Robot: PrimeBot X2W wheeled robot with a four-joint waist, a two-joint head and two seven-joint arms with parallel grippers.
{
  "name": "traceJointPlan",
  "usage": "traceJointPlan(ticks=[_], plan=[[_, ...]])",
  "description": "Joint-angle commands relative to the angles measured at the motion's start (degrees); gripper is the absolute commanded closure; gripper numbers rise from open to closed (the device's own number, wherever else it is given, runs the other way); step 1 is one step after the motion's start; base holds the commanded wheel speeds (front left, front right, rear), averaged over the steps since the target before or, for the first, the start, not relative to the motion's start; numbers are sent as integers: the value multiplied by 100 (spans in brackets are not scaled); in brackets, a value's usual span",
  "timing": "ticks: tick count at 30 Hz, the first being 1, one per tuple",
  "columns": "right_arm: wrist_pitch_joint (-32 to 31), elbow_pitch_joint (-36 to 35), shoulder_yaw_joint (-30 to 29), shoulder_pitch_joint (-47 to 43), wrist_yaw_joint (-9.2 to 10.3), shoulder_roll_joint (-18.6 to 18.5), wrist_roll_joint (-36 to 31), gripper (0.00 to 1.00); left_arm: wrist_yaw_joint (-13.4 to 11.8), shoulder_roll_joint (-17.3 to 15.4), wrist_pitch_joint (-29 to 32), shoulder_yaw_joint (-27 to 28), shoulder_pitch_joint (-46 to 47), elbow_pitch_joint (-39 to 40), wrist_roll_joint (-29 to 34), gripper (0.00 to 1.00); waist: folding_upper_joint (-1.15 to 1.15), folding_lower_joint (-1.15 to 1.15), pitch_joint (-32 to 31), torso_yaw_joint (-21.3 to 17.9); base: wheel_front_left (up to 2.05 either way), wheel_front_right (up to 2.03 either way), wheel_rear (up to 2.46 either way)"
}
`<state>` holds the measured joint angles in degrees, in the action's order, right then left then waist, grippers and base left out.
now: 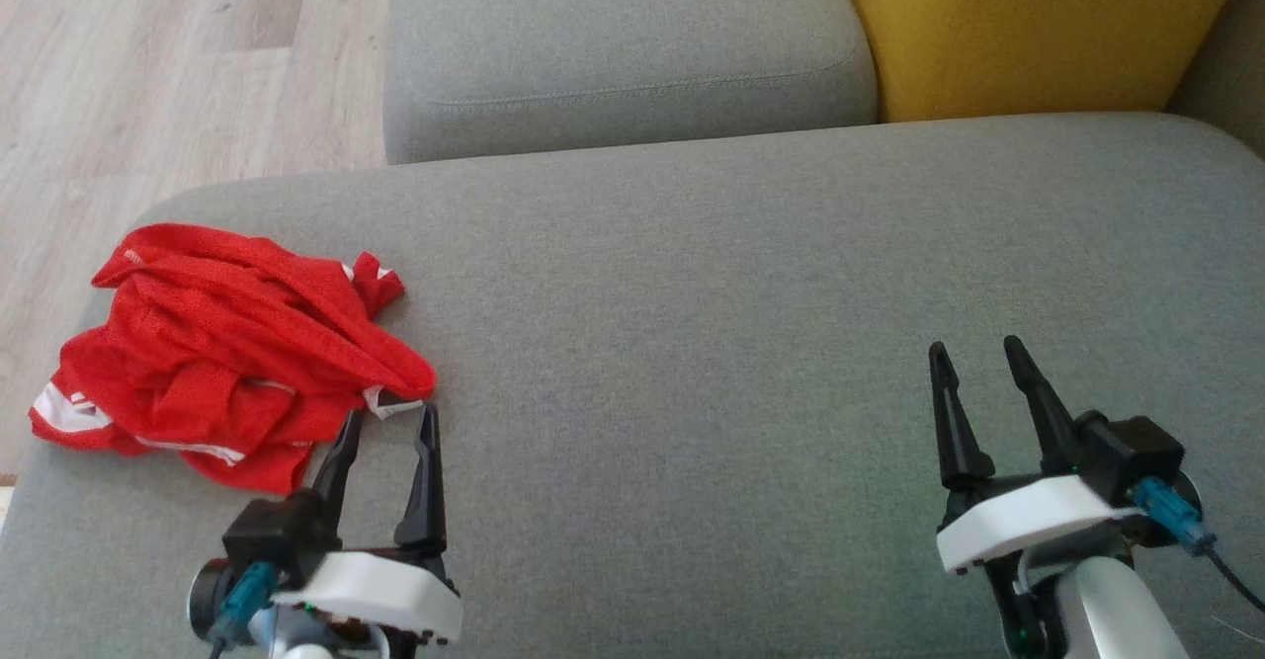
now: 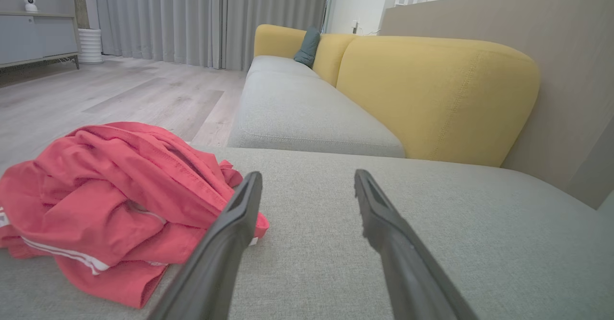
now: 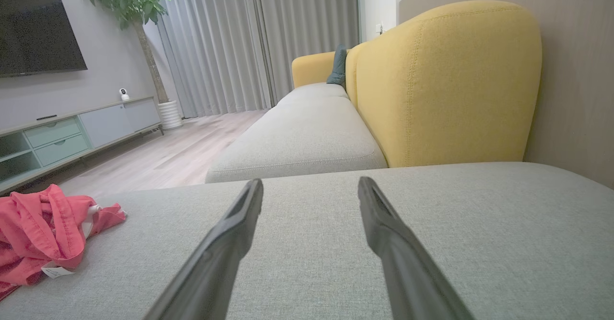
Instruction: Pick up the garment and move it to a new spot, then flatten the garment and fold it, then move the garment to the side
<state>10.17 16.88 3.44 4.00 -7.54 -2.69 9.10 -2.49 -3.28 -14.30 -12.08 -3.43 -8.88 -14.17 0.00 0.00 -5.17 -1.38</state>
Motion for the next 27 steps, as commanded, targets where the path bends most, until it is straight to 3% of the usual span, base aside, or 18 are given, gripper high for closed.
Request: traceJointPlan(ticks=[1, 10, 27], plan=[[69, -164, 147, 183, 5, -19, 38, 0, 24, 32, -70, 226, 222, 179, 80, 0, 0, 0, 11, 2, 0, 0, 0], [104, -218, 226, 212, 5, -19, 9, 0, 58, 38, -70, 231, 278, 158, 98, 0, 0, 0, 146, 194, 0, 0, 0], [124, -340, 737, 325, 5, -19, 59, 0, 212, 40, -70, 603, 408, 185, 262, 0, 0, 0, 540, 1575, 0, 0, 0]])
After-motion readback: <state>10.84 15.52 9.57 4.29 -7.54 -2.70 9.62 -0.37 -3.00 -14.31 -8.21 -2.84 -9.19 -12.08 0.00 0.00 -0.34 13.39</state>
